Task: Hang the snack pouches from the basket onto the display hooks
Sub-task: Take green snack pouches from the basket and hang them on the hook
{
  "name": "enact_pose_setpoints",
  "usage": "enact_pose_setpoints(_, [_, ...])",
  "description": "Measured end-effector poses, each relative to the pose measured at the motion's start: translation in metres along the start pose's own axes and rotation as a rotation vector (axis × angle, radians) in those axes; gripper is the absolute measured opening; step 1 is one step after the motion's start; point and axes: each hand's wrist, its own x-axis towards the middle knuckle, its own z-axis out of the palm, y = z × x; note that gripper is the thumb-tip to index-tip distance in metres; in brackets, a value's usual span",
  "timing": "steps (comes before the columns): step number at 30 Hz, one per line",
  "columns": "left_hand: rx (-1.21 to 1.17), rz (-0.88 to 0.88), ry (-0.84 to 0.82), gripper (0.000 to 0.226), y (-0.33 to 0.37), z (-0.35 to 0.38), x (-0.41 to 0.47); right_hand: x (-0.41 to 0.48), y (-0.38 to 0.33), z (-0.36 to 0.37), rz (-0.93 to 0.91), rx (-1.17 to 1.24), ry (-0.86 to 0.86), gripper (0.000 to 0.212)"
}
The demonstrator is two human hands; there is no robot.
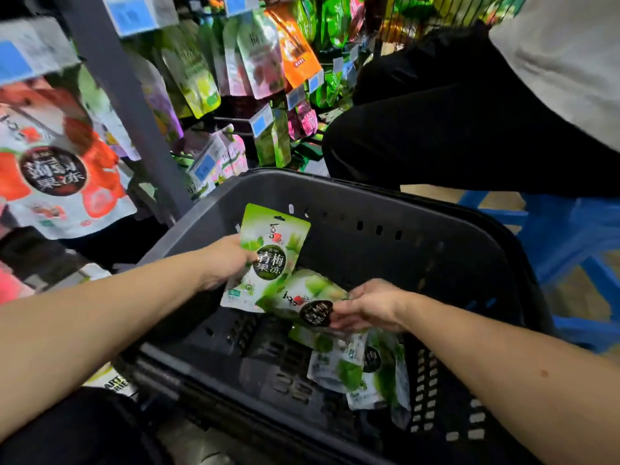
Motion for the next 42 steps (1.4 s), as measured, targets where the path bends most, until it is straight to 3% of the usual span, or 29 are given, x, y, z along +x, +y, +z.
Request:
enact_pose_setpoints(4, [-0.144, -0.1, 0.093, 0.023, -0.003, -0.006, -0.002, 0.005, 0.002, 0.007, 0.017, 0.059, 0.141, 0.035])
enact_pose_setpoints(6, [-0.213, -0.146, 0.109, 0.023, -0.001, -0.002, -0.005, 0.007, -0.002, 0.013, 0.07, 0.233, 0.115, 0.026])
enact_pose_setpoints(11, [-0.334, -0.234, -0.036, 0.033, 0.003, 0.015, -0.014, 0.011, -0.017, 0.037, 0.144, 0.589, 0.103, 0.009])
enact_pose_setpoints(15, [-0.332, -0.17, -0.167, 0.05, 0.004, 0.022, -0.015, 0.013, -0.025, 0.051, 0.163, 0.673, 0.129, 0.012])
enact_pose_setpoints(18, [-0.171, -0.061, -0.241, 0.042, 0.002, 0.03, -0.021, 0.013, -0.029, 0.057, 0.153, 0.678, 0.108, 0.014])
enact_pose_setpoints(21, [-0.184, 0.013, -0.19, 0.034, -0.002, 0.032, -0.017, 0.013, -0.028, 0.059, 0.123, 0.625, 0.023, 0.015])
enact_pose_setpoints(26, [0.007, 0.03, -0.018, 0.019, -0.01, 0.028, 0.005, 0.017, -0.02, 0.043, 0.1, 0.275, -0.051, 0.014])
enact_pose_setpoints(29, [0.205, -0.05, 0.016, 0.036, -0.012, 0.018, 0.027, 0.03, -0.007, 0.025, 0.116, -0.076, 0.112, 0.013])
enact_pose_setpoints(31, [0.362, -0.082, -0.005, 0.046, -0.017, 0.016, 0.043, 0.047, 0.006, 0.012, 0.108, -0.499, 0.268, 0.004])
enact_pose_setpoints(33, [0.449, -0.104, -0.024, 0.042, -0.02, 0.021, 0.05, 0.066, 0.021, 0.001, 0.05, -0.95, 0.349, 0.019])
enact_pose_setpoints(34, [0.477, -0.111, -0.022, 0.041, -0.023, 0.024, 0.053, 0.075, 0.028, -0.001, 0.028, -1.052, 0.352, 0.023])
enact_pose_setpoints(38, [0.411, -0.181, -0.058, 0.052, -0.042, 0.026, 0.069, 0.113, 0.058, -0.001, -0.022, -1.206, 0.298, 0.048])
enact_pose_setpoints(42, [0.357, -0.193, -0.051, 0.044, -0.054, 0.024, 0.081, 0.137, 0.087, 0.002, 0.055, -1.218, 0.316, 0.064])
